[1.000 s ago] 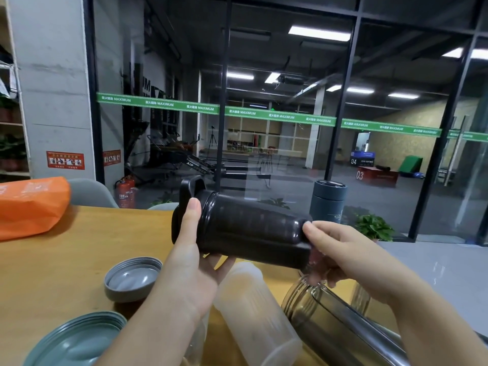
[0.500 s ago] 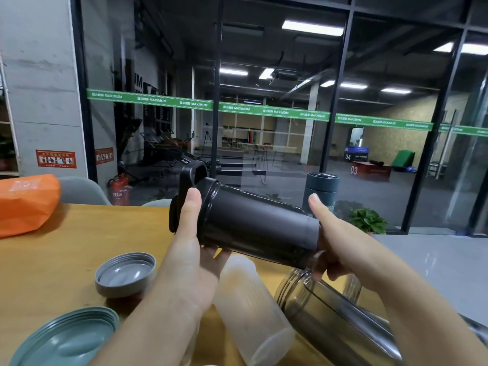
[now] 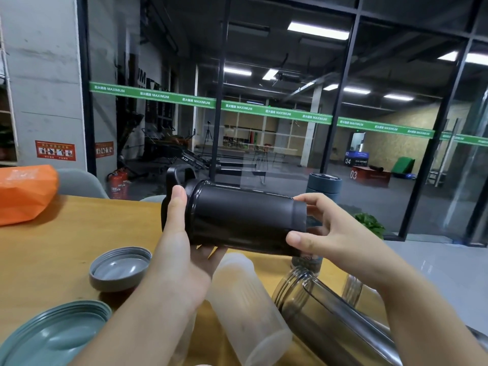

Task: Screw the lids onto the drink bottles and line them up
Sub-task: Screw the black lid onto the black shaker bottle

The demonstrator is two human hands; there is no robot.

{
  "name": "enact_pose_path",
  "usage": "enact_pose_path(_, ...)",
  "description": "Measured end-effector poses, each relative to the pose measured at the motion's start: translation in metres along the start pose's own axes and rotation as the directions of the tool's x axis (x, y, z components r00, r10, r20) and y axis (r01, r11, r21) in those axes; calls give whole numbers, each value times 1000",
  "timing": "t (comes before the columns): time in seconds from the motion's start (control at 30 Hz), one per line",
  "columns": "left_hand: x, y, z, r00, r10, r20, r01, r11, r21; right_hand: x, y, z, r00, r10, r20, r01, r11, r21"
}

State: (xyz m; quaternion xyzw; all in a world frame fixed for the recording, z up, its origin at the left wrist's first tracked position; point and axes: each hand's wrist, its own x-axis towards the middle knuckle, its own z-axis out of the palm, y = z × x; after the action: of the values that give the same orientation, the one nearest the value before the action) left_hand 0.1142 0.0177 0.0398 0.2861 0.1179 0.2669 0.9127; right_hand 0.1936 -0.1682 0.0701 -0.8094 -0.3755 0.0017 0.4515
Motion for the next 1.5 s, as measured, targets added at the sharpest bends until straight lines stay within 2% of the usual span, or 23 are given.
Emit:
enact_pose_path(0.1, -1, 4, 1, 1000, -5, -19, 5, 1000, 14, -1, -5, 6, 997, -15, -74, 8, 996, -90)
enact_pose_path(0.2, -2, 9, 2, 1000, -3, -31, 5, 999, 37, -3, -14, 10, 995, 27, -100, -44, 984, -172)
enact_pose_path(0.43, 1, 10, 0, 997, -40, -63, 44, 996, 71, 0, -15, 14, 967, 253, -8, -252, 960, -118)
enact_pose_path(0.57, 4, 6, -3, 992, -84, -96, 92, 992, 82, -1, -11, 13, 944, 322, 77, -306, 937, -169)
enact_pose_path(0.63, 5, 5, -4, 990, -88, -108, 96, 992, 79, -1, -9, 14, 951, 300, 72, -287, 946, -151)
enact_pose_path(0.77, 6, 7, -4, 987, -105, -122, 114, 991, 69, -1, -7, 12, 984, 166, 56, -164, 985, -49)
enact_pose_path(1.07, 3, 6, -3, 972, -173, -161, 175, 985, -4, -6, -9, 1, 996, -74, 39, 80, 980, -180)
enact_pose_path(1.23, 2, 9, -1, 974, -177, -141, 178, 984, -6, -7, -11, 1, 975, -212, -67, 189, 949, -252)
enact_pose_path(1.37, 2, 8, -2, 972, -157, -176, 167, 985, 45, -7, -11, -1, 959, -275, -65, 234, 902, -362)
enact_pose_path(1.5, 3, 7, -2, 971, -127, -202, 141, 988, 58, -8, -11, 1, 971, -232, -64, 183, 884, -430)
